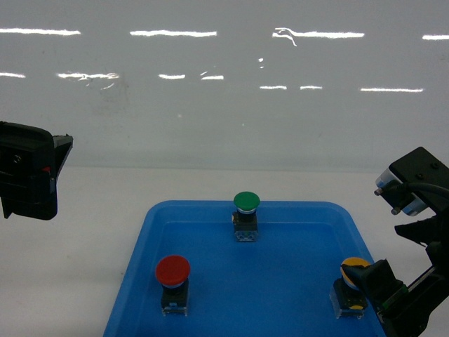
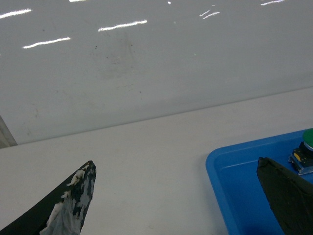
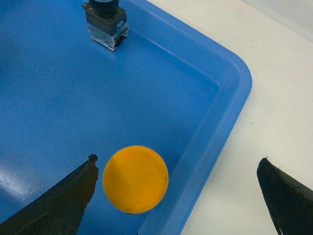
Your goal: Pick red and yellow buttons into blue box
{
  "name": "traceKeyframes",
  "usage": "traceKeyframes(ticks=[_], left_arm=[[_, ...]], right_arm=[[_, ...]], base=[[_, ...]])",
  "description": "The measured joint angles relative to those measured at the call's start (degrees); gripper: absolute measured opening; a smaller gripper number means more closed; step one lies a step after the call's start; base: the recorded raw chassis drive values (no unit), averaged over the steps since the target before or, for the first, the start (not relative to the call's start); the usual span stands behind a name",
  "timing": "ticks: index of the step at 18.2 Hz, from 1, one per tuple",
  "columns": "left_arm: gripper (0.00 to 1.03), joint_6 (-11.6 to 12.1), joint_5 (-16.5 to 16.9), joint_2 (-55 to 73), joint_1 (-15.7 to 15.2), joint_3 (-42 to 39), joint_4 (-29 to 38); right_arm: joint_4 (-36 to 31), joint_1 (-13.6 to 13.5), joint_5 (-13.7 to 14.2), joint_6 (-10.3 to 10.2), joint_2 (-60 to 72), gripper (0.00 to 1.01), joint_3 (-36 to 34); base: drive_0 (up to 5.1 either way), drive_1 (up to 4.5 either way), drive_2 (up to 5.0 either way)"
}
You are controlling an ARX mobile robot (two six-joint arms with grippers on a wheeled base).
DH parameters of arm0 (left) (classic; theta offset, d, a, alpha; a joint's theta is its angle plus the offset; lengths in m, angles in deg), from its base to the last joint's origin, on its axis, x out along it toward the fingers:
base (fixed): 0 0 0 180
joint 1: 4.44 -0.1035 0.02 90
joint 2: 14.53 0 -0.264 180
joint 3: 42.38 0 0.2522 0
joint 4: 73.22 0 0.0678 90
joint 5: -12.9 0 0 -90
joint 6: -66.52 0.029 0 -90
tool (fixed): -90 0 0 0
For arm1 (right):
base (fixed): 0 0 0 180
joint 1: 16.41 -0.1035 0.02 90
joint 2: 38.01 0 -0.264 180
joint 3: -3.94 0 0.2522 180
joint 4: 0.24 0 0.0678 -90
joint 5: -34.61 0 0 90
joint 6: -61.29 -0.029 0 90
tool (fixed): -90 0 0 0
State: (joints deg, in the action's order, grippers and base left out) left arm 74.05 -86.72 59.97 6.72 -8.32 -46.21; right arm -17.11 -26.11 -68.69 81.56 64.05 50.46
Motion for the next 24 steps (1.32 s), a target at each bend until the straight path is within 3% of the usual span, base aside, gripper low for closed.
traceKeyframes(ticks=[4,11,14,19,24], left_arm=[[0.98,0.00,0.00,-0.02,-0.02,0.00,0.00],[0.98,0.00,0.00,0.00,-0.02,0.00,0.00],[0.98,0.00,0.00,0.00,0.00,0.00,0.02],[0.98,-0.02,0.00,0.00,-0.02,0.00,-0.02],[0.98,-0.02,0.00,0.00,0.00,0.00,0.02]], right_arm=[[-2.25,-0.17,-0.61,-0.09,1.79,0.98,0.42],[-0.98,-6.54,-1.70,-0.50,8.90,0.98,7.87],[-1.27,-6.58,0.00,0.39,11.06,0.98,6.71],[-1.70,-6.51,0.46,2.38,17.35,0.98,8.13],[-1.99,-7.34,-0.15,2.89,21.62,0.98,11.87]], base=[[0.0,0.00,0.0],[0.0,0.00,0.0],[0.0,0.00,0.0],[0.0,0.00,0.0],[0.0,0.00,0.0]])
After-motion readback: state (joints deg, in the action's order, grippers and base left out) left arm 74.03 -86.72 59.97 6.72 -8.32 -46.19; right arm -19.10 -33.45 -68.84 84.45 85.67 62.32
